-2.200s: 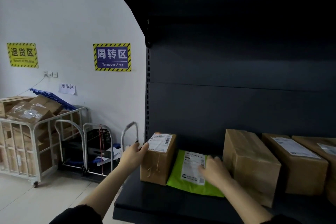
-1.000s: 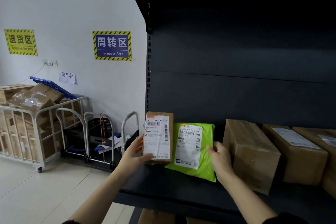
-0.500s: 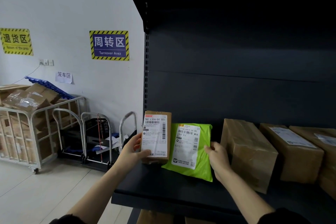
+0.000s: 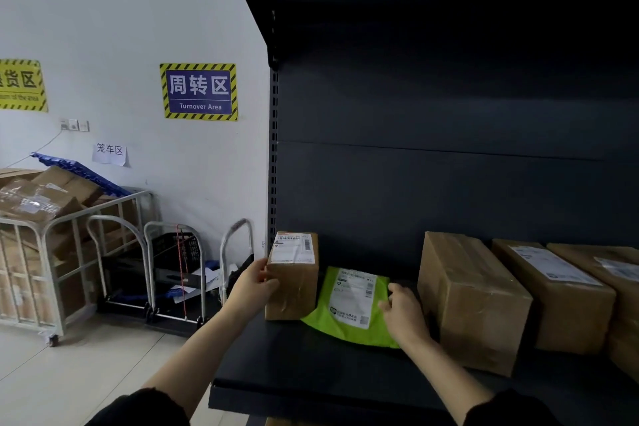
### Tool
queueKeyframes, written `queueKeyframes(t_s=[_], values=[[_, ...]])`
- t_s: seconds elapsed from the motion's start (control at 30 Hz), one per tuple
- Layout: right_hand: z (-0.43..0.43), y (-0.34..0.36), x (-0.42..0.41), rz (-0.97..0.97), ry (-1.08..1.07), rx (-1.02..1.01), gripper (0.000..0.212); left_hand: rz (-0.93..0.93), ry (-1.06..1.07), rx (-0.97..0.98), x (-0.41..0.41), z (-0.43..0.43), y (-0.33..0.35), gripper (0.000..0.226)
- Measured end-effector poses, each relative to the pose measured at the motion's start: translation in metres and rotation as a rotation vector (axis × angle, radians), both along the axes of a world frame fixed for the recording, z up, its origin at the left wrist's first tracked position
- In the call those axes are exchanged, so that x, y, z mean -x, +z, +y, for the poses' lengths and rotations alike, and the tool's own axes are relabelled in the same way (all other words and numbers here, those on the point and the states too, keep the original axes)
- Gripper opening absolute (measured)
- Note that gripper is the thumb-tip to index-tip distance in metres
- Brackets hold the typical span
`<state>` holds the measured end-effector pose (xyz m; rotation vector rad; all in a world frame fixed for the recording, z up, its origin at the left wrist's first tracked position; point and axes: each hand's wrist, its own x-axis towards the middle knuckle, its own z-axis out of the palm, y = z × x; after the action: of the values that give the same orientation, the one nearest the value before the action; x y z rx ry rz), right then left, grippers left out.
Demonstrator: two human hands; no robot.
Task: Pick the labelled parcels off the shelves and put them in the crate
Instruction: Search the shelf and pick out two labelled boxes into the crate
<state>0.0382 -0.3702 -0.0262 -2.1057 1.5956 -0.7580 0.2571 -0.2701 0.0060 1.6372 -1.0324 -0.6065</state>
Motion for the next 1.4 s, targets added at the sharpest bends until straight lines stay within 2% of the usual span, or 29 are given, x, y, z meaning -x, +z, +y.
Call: queueKeyframes(t_s=[0.07, 0.13, 0.2, 0.3, 0.37, 0.43, 0.6, 0.77, 1.0, 1.17, 1.3, 1.4], values=[[0.005, 0.000, 0.001, 0.123, 0.032, 0.073, 0.042, -0.056, 0.007, -0.034, 0.002, 0.000, 0.000, 0.052], [0.009, 0.001, 0.002, 0.221, 0.065, 0.157, 0.047, -0.256, 0.039, -0.057, 0.004, 0.003, 0.000, 0.070], [0.014, 0.003, 0.004, 0.281, 0.110, 0.211, 0.052, -0.498, 0.054, -0.062, 0.011, 0.008, 0.001, 0.078], [0.023, 0.006, 0.009, 0.340, 0.166, 0.254, 0.061, -0.774, 0.002, 0.025, 0.026, 0.017, 0.002, 0.071], [0.031, 0.009, 0.014, 0.351, 0.187, 0.269, 0.063, -0.853, -0.043, 0.116, 0.035, 0.018, -0.001, 0.060], [0.038, 0.013, 0.019, 0.358, 0.195, 0.287, 0.065, -0.889, -0.092, 0.118, 0.043, 0.017, 0.001, 0.053], [0.052, 0.028, 0.034, 0.369, 0.176, 0.326, 0.067, -0.933, -0.168, 0.022, 0.056, 0.007, -0.001, 0.076], [0.069, 0.048, 0.060, 0.266, 0.100, 0.376, 0.067, -0.980, -0.251, 0.042, 0.074, -0.009, -0.001, 0.075], [0.083, 0.063, 0.137, 0.162, -0.097, 0.457, 0.059, -0.892, -0.394, 0.116, 0.129, -0.028, -0.002, 0.072], [0.067, 0.051, 0.179, 0.126, -0.193, 0.331, 0.057, -0.849, -0.400, 0.168, 0.165, -0.037, 0.001, 0.068], [0.042, 0.036, 0.197, 0.106, -0.134, 0.199, 0.057, -0.809, -0.402, 0.166, 0.197, -0.046, 0.008, 0.070], [0.023, 0.026, 0.204, 0.097, -0.042, 0.117, 0.055, -0.695, -0.383, 0.118, 0.222, -0.052, 0.011, 0.070]])
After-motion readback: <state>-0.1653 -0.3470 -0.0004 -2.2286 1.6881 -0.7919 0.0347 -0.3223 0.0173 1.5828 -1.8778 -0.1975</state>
